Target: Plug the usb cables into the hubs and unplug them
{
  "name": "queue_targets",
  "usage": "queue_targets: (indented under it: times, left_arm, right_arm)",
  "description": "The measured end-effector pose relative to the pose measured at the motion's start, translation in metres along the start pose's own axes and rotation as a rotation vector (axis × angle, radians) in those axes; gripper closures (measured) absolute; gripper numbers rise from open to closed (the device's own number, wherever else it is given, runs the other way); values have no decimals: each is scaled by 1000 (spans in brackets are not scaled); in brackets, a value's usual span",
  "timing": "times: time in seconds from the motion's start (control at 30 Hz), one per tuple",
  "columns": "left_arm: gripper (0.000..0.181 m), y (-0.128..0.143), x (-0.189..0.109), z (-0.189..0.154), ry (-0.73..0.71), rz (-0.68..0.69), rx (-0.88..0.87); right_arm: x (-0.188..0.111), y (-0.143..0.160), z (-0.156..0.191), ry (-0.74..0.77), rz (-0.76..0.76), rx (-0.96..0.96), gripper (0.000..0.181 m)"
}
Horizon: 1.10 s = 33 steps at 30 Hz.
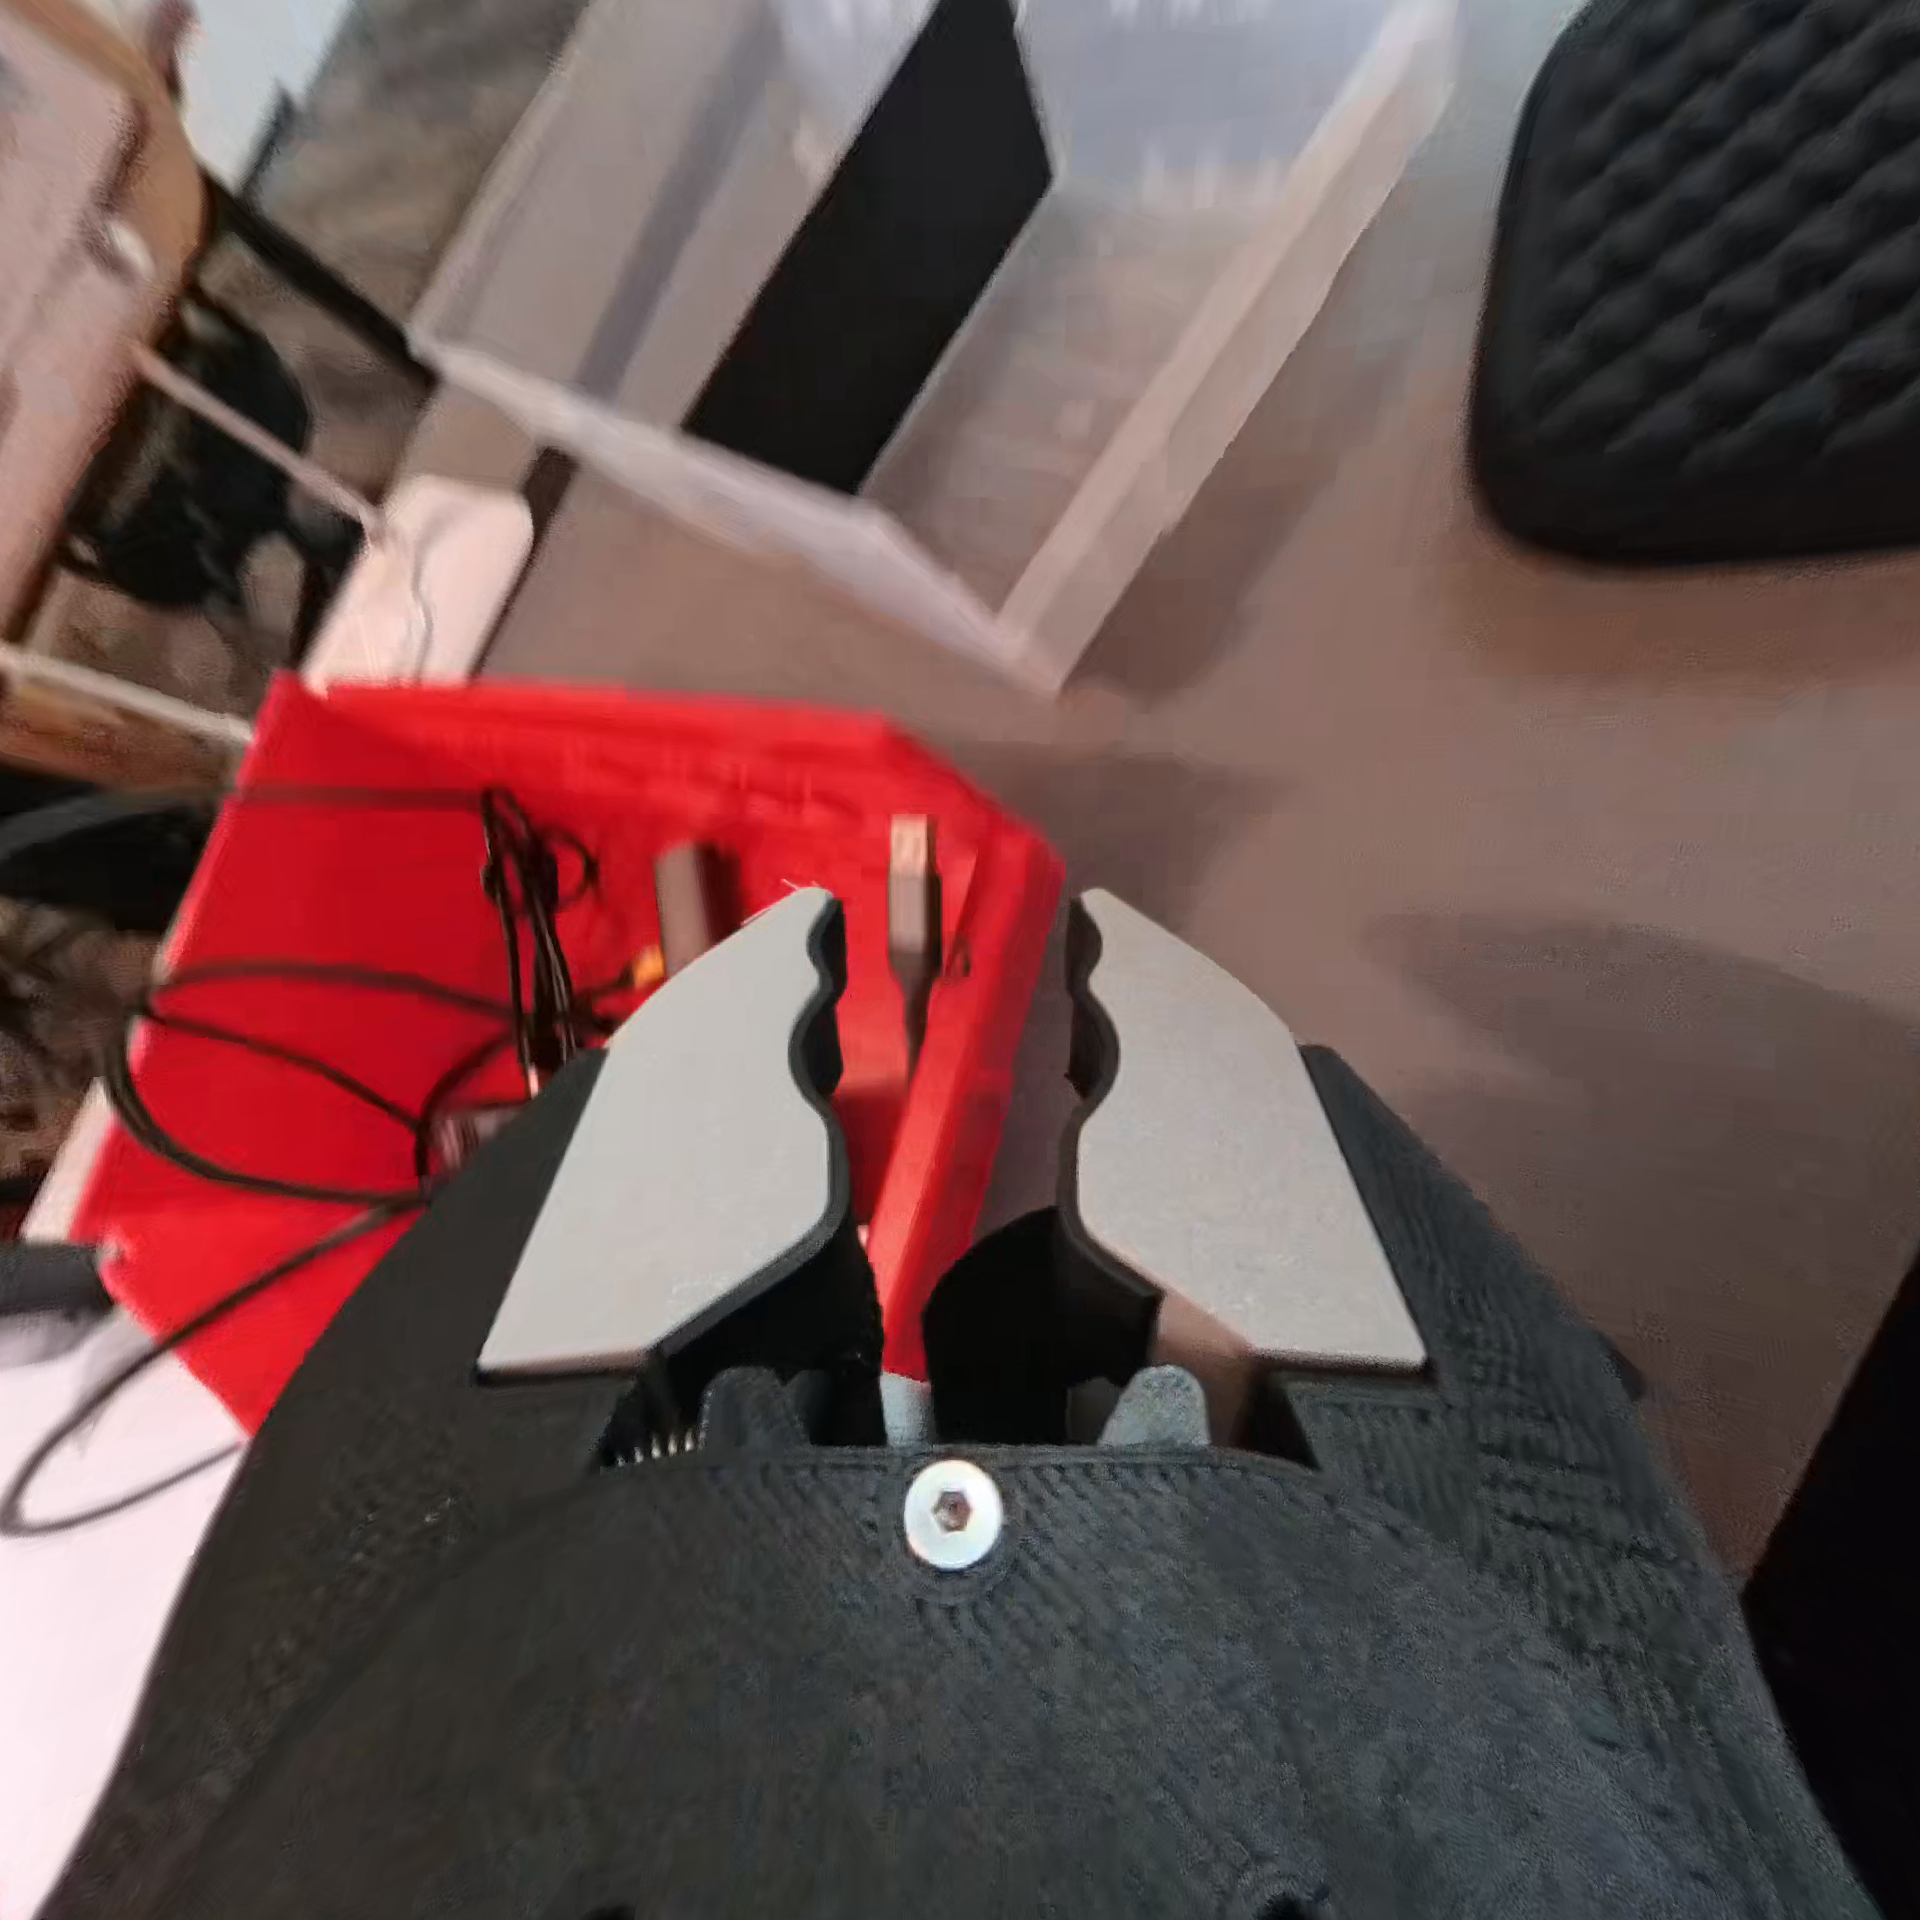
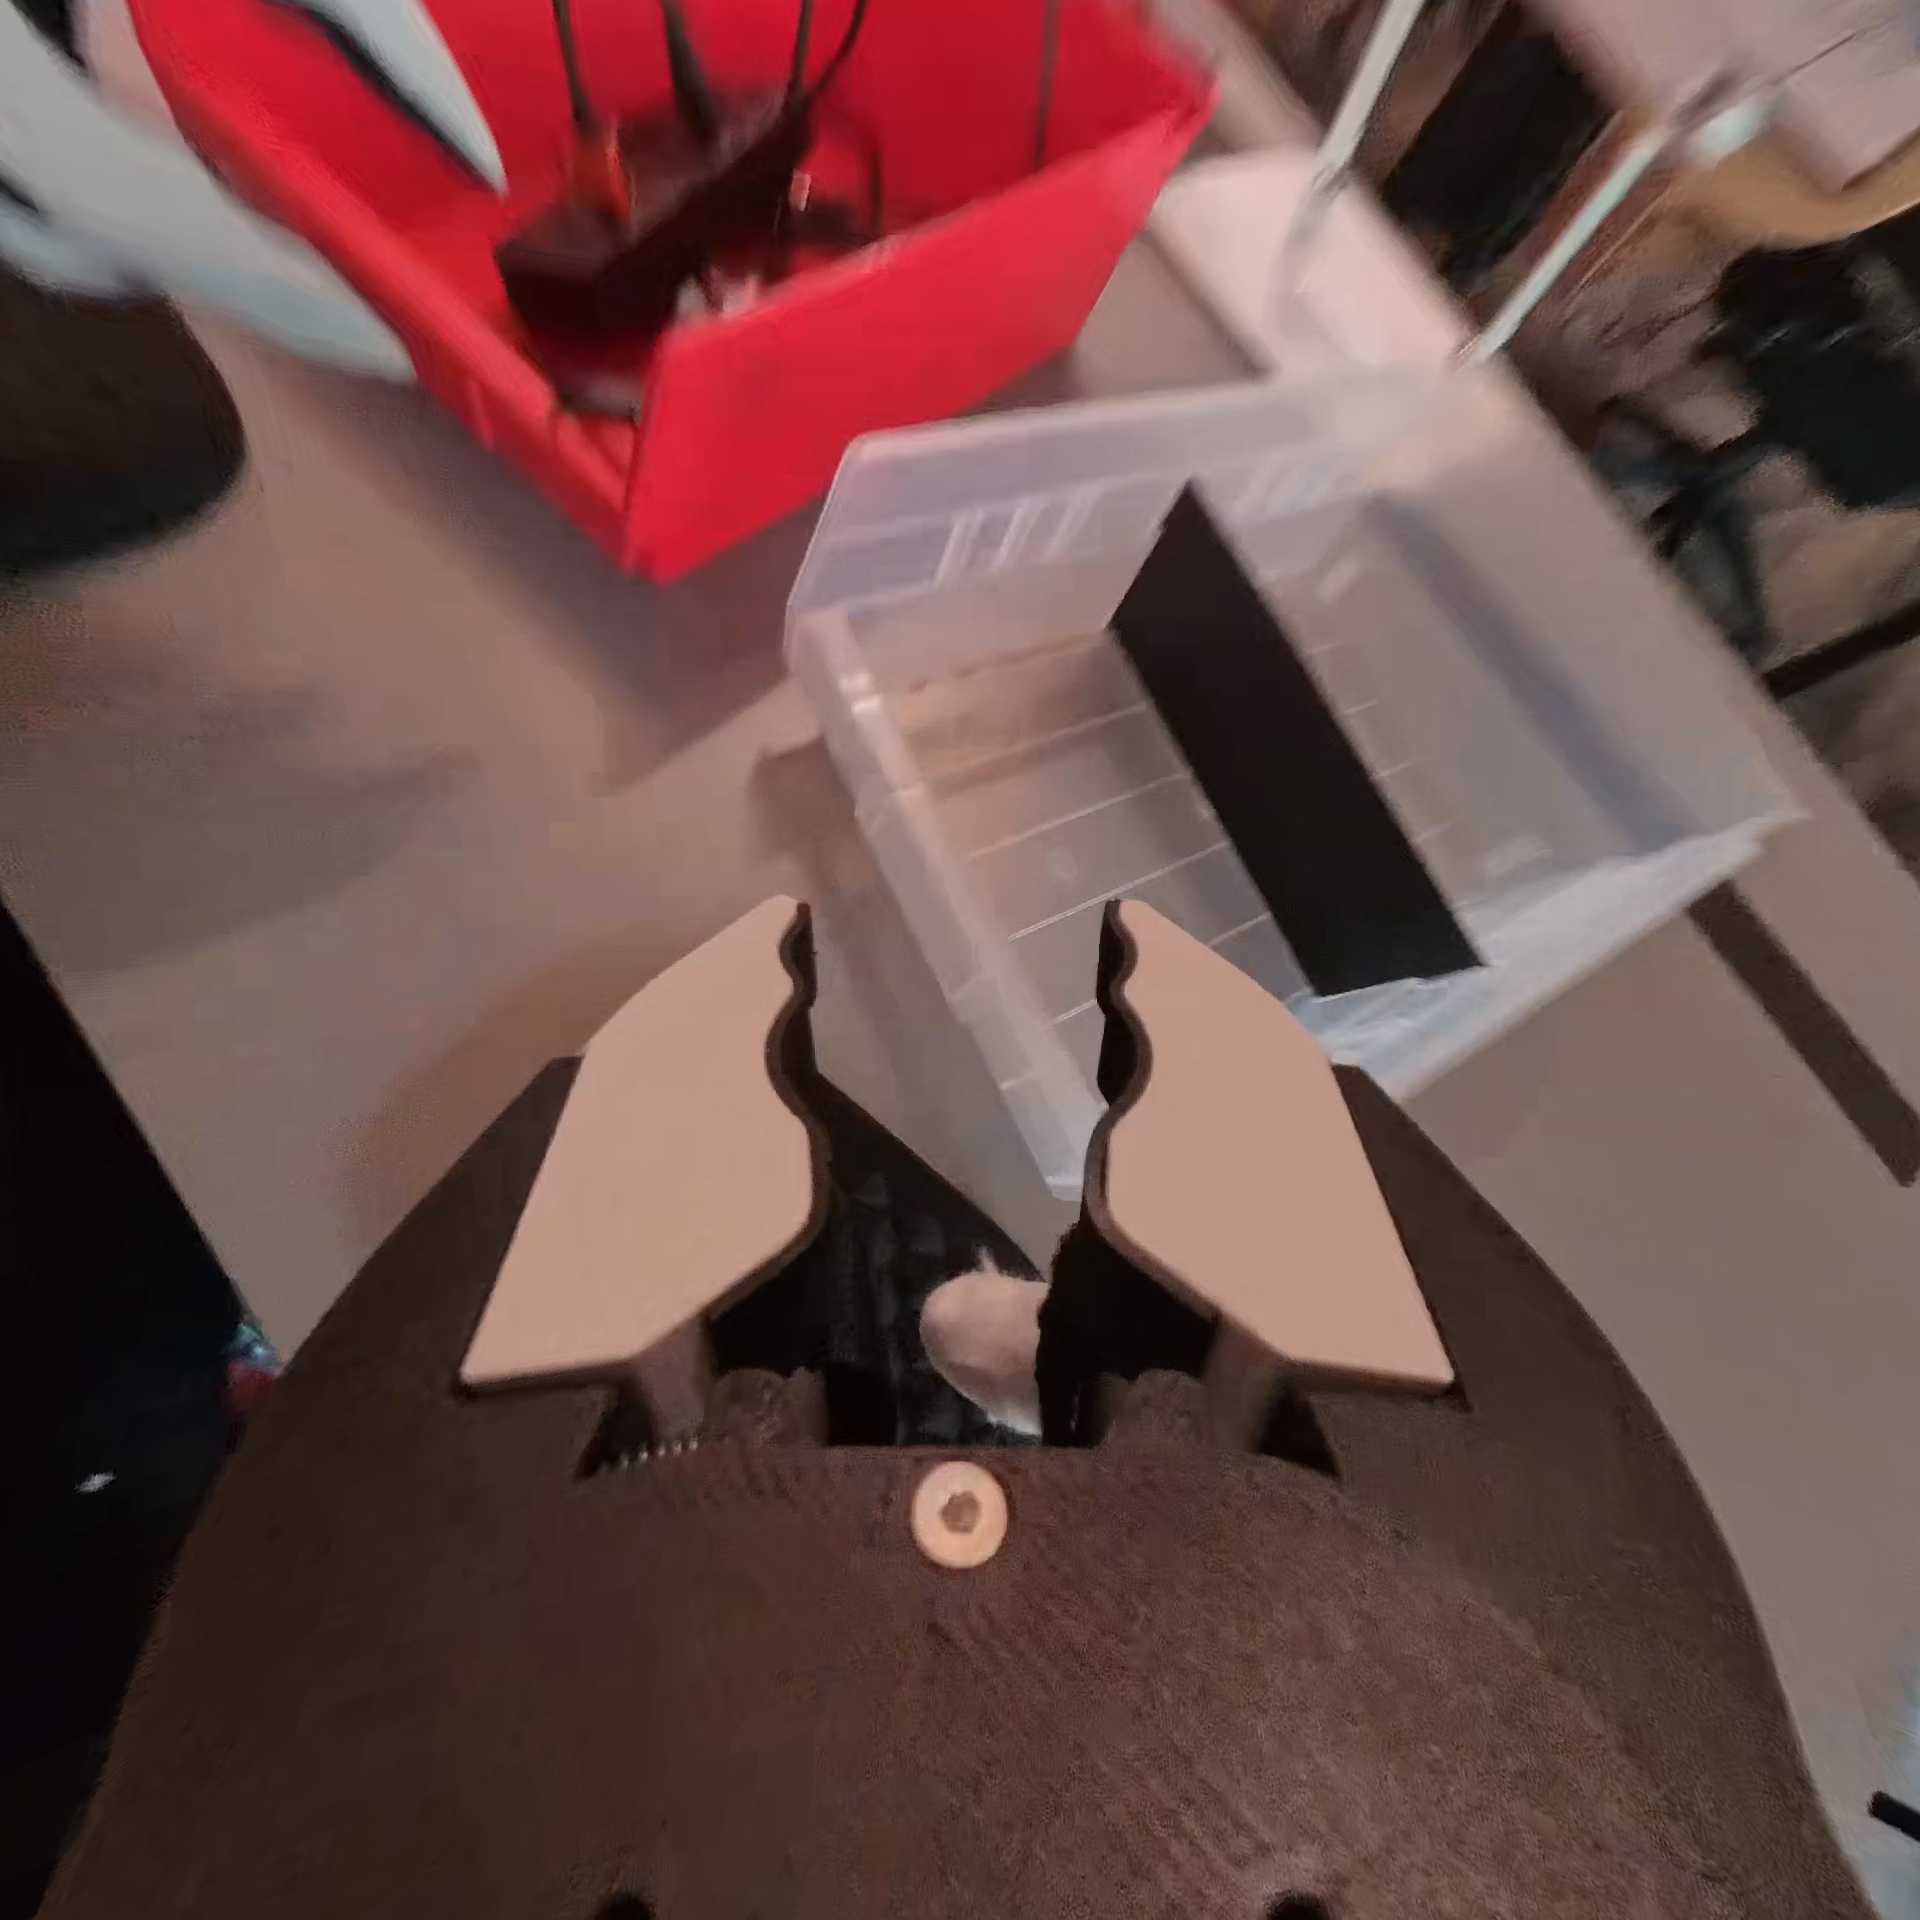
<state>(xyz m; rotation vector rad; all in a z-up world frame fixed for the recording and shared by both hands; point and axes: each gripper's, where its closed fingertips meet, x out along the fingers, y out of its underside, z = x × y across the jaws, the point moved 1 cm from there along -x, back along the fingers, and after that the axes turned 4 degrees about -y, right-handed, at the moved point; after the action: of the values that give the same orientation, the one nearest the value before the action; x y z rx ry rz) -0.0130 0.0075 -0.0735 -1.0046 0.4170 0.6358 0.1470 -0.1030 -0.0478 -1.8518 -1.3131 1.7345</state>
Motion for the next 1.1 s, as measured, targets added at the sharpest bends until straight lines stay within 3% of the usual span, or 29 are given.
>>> queue_targets:
  times: [0.1,0.2,0.33,0.4,0.43,0.53,0.63,0.73,0.8,1.1]
  left_arm:
    - [141,41,5,10,2,98,-31]
    - [140,68,15,14,-17,197,0]
    - [144,84,27,11,42,241,17]
    - [152,88,24,8,90,262,24]
    - [156,91,23,7,120,277,16]
    - [155,97,18,8,160,298,2]
    - [133,125,14,7,187,462,32]
    - [147,134,21,14,137,446,58]
    - [147,135,20,17,137,415,29]
    - [141,187,-8,52,72,509,-54]
  right_arm:
    - [52,16,6,-23,165,-55,123]
    - [93,23,12,-51,219,-79,120]
    - [119,47,6,-8,352,-131,121]
    - [115,59,-7,36,396,-127,142]
    - [112,63,-9,15,388,-103,143]
    - [96,82,-27,26,409,-62,140]
    - [82,99,-42,43,418,-25,137]
    - [70,114,-54,63,438,-22,138]
    - [59,127,-63,80,443,-30,138]
    - [-2,190,-99,211,420,36,131]
